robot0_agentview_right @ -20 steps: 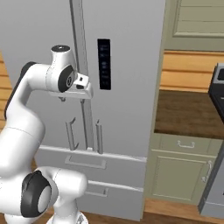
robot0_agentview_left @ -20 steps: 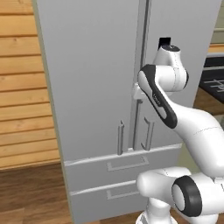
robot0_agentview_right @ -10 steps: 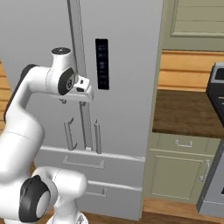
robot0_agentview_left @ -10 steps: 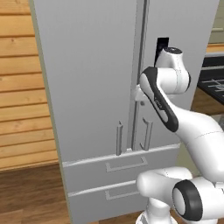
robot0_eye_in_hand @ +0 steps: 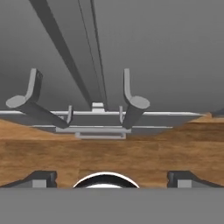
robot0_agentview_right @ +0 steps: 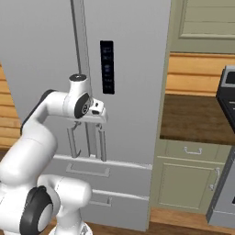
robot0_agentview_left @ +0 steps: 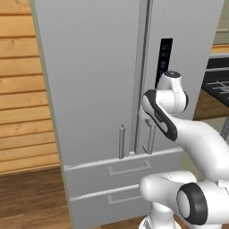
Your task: Take the strawberry from the fridge and place it on top of the pancake, located on the dining counter.
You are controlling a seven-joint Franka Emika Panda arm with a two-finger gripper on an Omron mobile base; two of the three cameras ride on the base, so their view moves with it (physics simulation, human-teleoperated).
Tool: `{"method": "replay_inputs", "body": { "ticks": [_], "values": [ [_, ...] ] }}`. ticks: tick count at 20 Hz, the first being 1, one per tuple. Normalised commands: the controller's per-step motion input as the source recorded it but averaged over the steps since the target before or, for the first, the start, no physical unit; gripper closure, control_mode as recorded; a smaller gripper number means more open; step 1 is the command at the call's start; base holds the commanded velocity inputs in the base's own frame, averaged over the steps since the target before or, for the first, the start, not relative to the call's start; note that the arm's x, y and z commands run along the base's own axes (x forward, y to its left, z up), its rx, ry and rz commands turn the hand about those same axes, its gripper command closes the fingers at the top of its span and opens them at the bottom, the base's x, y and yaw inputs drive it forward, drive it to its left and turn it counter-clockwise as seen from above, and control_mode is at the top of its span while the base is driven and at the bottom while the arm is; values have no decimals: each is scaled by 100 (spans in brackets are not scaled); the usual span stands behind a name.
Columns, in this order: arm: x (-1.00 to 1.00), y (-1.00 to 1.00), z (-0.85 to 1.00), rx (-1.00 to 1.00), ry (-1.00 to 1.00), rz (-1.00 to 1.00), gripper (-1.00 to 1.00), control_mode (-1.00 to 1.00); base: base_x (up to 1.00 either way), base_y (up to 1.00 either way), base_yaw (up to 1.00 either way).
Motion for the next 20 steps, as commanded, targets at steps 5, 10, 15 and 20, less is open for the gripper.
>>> {"method": "replay_inputs", "body": {
  "ticks": [5, 10, 15, 20],
  "values": [
    [33, -21, -47, -3, -11, 0, -100, -100, 0, 0, 0],
    [48, -8, -28, 0, -8, 0, -100, -100, 0, 0, 0],
    [32, -4, -21, 0, -4, 0, -100, -100, 0, 0, 0],
    [7, -14, -30, 0, -3, 0, -100, -100, 0, 0, 0]
  ]
}}
